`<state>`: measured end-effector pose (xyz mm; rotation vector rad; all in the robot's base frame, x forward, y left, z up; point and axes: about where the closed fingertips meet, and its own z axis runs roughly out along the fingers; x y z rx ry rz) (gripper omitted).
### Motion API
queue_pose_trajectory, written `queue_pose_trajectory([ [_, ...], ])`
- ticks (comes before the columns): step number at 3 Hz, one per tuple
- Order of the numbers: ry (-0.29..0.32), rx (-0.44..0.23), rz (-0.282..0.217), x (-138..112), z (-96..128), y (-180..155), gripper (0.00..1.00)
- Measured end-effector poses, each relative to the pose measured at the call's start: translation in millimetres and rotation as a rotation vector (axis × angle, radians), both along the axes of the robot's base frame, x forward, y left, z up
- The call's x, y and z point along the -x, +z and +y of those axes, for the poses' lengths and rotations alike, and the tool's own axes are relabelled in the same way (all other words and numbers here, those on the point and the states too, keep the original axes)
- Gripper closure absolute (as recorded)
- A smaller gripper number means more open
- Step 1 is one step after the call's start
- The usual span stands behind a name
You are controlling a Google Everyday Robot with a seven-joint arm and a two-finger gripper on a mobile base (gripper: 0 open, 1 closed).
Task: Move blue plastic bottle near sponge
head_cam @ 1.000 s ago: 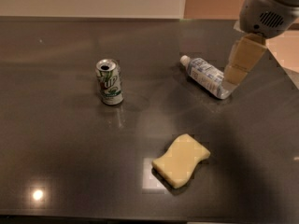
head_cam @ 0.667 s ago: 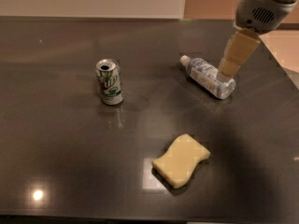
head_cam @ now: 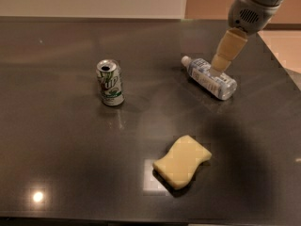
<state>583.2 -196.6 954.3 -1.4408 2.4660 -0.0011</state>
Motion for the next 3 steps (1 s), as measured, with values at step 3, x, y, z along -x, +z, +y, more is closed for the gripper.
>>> queue_pose_trajectory([
  [3, -0.113, -0.009, 0.065, -41, -6, -40, 0.00],
])
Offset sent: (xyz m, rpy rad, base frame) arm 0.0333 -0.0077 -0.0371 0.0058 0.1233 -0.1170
